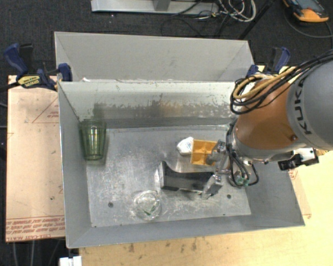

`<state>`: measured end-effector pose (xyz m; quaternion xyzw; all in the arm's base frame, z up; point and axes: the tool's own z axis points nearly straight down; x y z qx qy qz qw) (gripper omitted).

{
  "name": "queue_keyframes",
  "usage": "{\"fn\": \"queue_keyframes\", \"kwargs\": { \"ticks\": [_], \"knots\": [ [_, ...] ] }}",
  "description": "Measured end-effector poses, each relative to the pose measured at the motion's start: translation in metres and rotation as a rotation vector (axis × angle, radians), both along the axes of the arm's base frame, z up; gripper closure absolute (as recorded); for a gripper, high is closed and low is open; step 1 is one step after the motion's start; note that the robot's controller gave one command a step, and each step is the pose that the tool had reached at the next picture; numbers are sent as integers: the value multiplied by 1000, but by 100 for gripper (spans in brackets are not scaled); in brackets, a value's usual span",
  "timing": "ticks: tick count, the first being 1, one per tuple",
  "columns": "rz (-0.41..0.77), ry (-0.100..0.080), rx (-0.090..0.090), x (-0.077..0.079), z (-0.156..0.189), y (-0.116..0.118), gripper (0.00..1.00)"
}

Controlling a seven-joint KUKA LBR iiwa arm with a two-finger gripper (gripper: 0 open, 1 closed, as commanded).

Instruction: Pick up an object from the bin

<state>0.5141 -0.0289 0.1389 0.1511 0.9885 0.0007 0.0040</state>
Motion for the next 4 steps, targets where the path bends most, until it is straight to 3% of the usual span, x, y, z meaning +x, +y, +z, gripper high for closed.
{"fn": "queue_keyframes", "kwargs": {
  "ticks": [1, 2, 3, 4],
  "knots": [
    [-181, -7, 7, 15, -52, -22, 100],
    [-181, -10, 5, 15, -52, -22, 100],
    [-192, 7, 2, 11, -20, -24, 100],
    [-188, 5, 1, 15, 15, -27, 100]
  ]
}}
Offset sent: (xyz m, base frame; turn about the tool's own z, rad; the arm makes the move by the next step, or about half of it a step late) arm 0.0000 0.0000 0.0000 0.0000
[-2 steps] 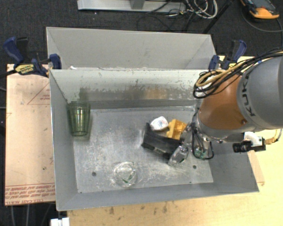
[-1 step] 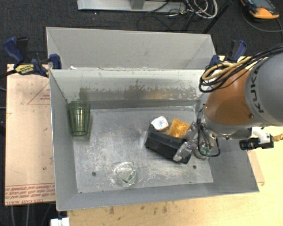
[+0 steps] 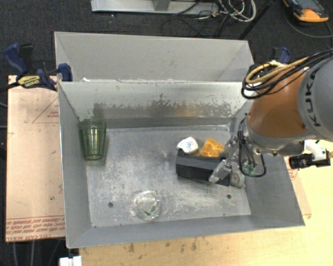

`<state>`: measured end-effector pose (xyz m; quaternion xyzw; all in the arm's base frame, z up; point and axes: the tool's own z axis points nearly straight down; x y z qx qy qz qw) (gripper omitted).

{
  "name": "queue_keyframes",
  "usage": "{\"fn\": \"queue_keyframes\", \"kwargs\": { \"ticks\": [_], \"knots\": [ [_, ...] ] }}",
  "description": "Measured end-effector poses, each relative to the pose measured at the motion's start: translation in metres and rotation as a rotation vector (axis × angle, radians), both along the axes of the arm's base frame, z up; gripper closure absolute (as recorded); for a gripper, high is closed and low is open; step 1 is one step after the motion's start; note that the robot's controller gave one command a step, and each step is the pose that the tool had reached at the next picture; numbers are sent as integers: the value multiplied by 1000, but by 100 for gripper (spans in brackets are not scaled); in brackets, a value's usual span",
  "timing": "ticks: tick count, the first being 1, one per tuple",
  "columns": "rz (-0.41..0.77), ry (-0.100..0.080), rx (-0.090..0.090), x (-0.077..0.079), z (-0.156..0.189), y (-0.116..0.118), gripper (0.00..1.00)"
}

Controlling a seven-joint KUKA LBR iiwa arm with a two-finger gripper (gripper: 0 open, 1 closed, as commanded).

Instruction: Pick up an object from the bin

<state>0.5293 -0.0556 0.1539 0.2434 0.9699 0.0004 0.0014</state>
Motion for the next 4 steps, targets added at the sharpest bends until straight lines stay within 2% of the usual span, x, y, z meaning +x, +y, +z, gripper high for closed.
{"fn": "queue_keyframes", "kwargs": {
  "ticks": [1, 2, 3, 4],
  "knots": [
    [43, 4, 0, -3, -8, -14, 100],
    [49, 13, 1, -6, 43, -11, 100],
    [34, 3, 0, -4, 76, -22, 100],
    [34, 2, -1, -4, 77, -23, 100]
  ]
}}
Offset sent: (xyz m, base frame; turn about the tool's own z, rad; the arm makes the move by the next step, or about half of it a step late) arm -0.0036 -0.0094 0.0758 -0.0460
